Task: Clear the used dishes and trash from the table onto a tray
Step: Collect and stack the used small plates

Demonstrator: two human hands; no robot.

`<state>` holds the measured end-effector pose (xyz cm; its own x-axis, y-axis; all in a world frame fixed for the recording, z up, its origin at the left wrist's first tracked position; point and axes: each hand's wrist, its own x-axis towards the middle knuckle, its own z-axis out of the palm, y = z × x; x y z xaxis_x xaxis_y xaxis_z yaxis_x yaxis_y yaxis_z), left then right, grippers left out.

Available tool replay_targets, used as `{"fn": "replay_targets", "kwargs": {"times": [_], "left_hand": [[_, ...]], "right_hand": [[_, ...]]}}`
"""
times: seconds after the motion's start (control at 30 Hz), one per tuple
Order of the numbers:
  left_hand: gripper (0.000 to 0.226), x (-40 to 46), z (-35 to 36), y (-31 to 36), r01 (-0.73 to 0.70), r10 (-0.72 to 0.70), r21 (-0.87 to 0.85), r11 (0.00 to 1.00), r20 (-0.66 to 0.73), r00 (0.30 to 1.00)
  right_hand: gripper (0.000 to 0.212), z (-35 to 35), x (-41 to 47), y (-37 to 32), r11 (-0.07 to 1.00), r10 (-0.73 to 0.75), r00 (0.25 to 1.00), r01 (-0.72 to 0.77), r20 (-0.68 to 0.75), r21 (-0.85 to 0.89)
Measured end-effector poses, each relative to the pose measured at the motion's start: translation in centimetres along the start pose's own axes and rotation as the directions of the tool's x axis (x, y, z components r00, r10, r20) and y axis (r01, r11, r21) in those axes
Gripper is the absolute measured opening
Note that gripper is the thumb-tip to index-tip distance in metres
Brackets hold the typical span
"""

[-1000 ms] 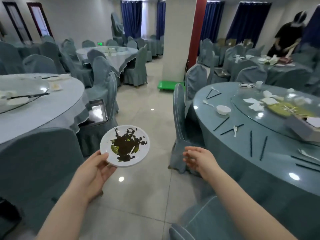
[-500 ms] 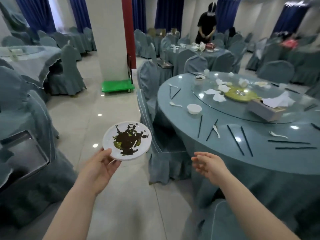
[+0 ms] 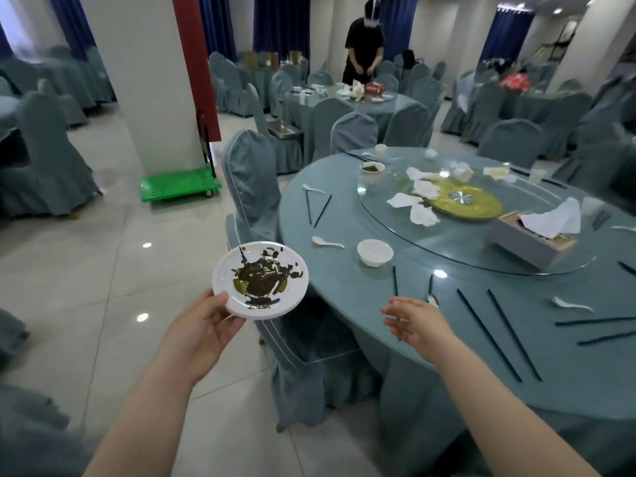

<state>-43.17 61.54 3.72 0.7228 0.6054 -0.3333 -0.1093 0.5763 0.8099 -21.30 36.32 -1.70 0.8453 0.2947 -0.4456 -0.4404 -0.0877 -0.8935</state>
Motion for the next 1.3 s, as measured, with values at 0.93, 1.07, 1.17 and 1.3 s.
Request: {"fn": "replay_targets", "kwargs": {"times": [0.93,1.07,1.17,1.3], "left_hand": [[0.016,46.3,15.2,3.0,0.214,-0.221,0.105,0.971,0.058,0.974],[0.016,50.2,17.4,2.3,0.240,-0.243,0.109,0.965,0.017,0.970],[0.015,52.2,18.3,1.6,0.267,-0.268,0.122,0.956,-0.008,0.963],[0.015,54.1,18.5,0.7,0.296,-0.289,0.151,0.943,-0.067,0.955]], "right_hand": [[0.012,4.6,41.1,-5.9,0.933,0.065,0.892,-0.213,-0.447,-0.291],[0.007,3.8,45.3,-10.3,0.862,-0.149,0.892,-0.095,-0.427,-0.498],[0.013,3.5,49.0,-12.3,0.725,-0.240,0.919,-0.046,-0.314,-0.687],[0.014,3.4,52.4,-11.9,0.533,-0.164,0.962,-0.099,-0.217,-0.840]]}}
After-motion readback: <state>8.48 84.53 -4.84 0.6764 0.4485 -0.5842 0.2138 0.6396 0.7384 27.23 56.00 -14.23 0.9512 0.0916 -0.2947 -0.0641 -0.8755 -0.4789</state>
